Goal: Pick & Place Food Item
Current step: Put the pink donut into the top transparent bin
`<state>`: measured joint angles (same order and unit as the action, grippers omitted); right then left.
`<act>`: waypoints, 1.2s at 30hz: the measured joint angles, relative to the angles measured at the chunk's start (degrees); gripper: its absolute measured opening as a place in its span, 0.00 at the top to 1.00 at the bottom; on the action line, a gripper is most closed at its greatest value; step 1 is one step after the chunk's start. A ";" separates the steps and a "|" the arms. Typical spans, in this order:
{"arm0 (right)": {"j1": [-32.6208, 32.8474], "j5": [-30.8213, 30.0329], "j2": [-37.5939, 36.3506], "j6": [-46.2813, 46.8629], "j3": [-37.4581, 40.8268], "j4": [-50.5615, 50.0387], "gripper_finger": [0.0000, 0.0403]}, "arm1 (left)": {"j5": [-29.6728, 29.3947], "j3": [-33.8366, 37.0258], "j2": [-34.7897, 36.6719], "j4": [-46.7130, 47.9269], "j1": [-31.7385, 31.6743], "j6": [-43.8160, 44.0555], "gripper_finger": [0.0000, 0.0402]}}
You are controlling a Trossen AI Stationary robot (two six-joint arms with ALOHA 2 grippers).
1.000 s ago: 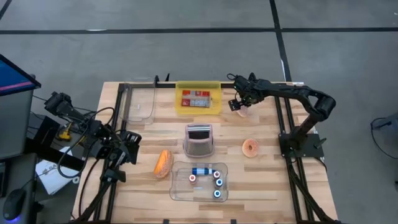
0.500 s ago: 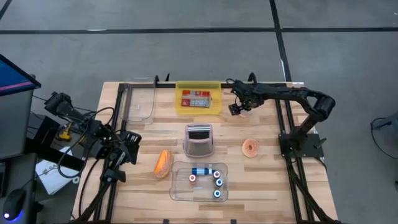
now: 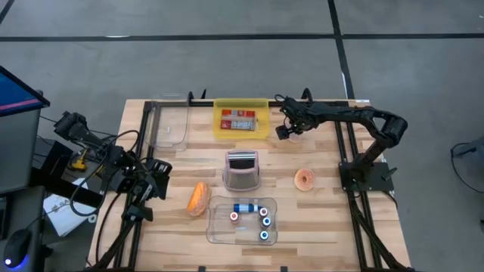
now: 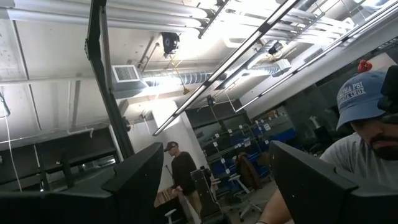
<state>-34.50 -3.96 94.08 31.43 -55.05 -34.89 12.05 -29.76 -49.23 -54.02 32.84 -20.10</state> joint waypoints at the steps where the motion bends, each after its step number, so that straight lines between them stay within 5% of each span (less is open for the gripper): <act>1: 0.00 0.11 0.00 -0.15 0.00 -0.18 0.15 | 0.00 0.01 0.00 0.01 -0.01 0.00 0.29; 18: 1.11 -0.07 9.48 -4.67 -0.48 -0.72 0.20 | 0.00 -0.02 -0.02 0.03 -0.02 0.02 0.29; 36: -2.84 2.31 -0.83 -5.08 0.04 1.07 0.31 | 0.00 -0.02 -0.02 0.05 -0.02 -0.20 0.29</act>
<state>-37.34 -1.64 93.25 26.35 -55.00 -33.82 12.05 -29.78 -49.25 -53.98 32.82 -20.29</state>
